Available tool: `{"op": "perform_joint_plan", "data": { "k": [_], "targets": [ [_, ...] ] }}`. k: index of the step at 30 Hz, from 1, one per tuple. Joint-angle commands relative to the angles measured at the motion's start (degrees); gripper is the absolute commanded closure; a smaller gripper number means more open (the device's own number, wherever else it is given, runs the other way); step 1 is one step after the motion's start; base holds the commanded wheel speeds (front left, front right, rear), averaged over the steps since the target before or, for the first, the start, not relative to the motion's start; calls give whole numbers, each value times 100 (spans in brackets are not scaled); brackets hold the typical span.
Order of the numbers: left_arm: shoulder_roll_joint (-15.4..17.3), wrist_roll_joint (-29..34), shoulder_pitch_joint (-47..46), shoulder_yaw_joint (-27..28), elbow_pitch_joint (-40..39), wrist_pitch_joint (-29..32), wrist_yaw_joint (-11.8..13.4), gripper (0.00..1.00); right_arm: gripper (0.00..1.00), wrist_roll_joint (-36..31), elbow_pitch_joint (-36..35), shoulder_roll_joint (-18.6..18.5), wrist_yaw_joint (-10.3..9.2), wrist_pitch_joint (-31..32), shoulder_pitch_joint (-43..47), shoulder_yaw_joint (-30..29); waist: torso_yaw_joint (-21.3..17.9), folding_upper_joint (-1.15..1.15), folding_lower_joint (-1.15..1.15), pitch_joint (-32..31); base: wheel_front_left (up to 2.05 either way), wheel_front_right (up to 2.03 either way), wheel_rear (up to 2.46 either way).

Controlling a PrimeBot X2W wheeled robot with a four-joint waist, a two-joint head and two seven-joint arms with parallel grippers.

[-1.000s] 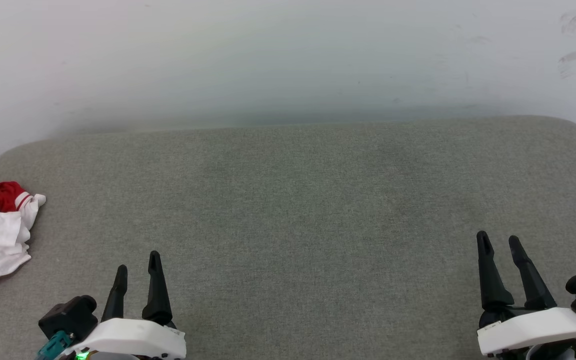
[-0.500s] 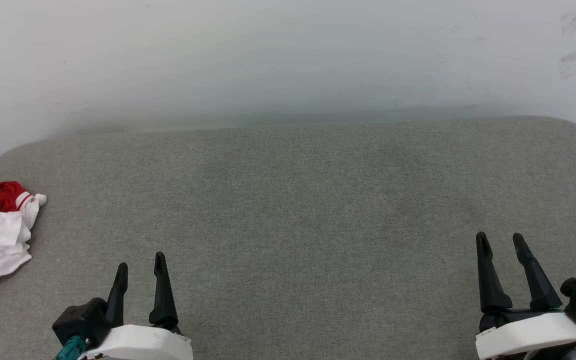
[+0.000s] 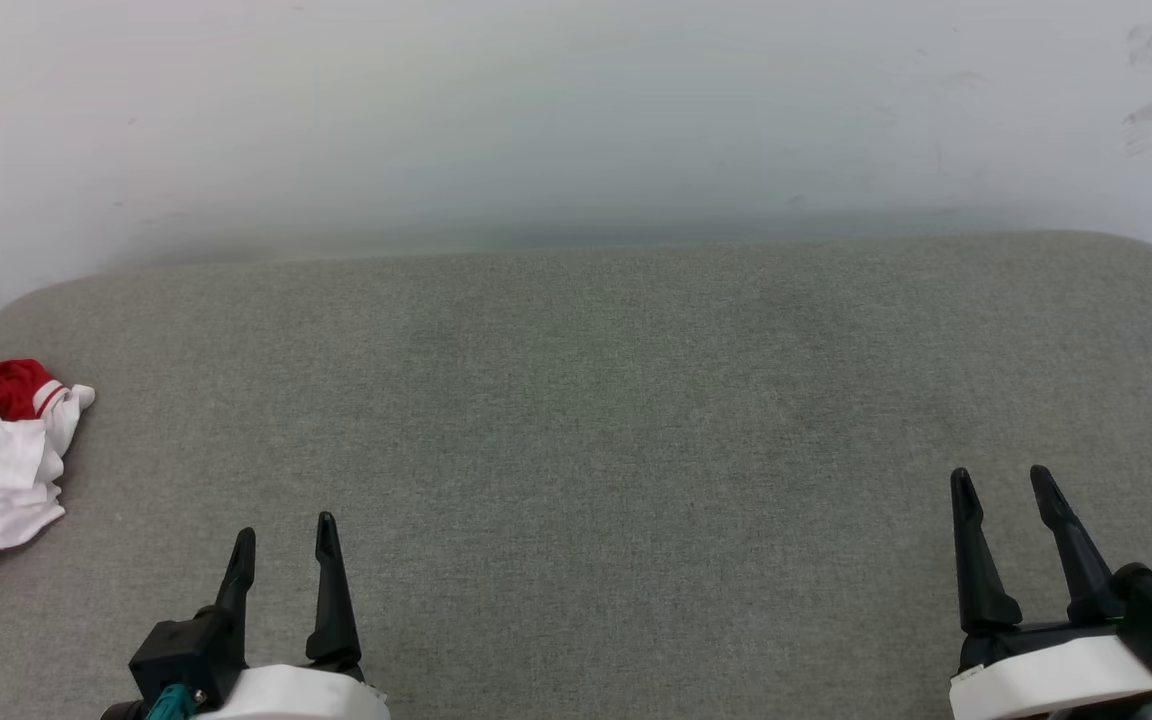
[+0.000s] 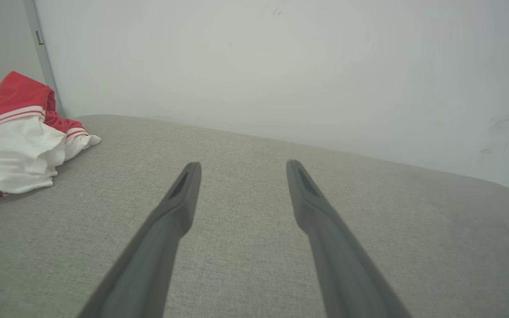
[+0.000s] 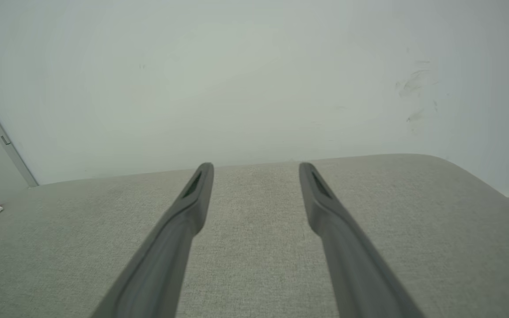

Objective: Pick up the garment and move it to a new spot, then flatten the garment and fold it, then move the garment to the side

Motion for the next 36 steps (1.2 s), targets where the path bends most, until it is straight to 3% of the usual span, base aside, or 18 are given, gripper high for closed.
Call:
{"op": "perform_joint_plan", "data": {
  "k": [1,24,36],
  "targets": [
    [12,139,19,-9,-36,-59,-21,0,0,-141,-67,1,0,-57,55,4,0,0,0,0,0,0,0],
    [11,999,151,17,-59,-325,-19,0,0,-878,-169,3,-1,-330,204,38,2,0,0,-35,0,0,0],
    [11,947,120,59,32,-336,-81,0,0,-593,-74,3,-1,-335,183,50,1,0,0,-11,0,0,0]
  ]
}}
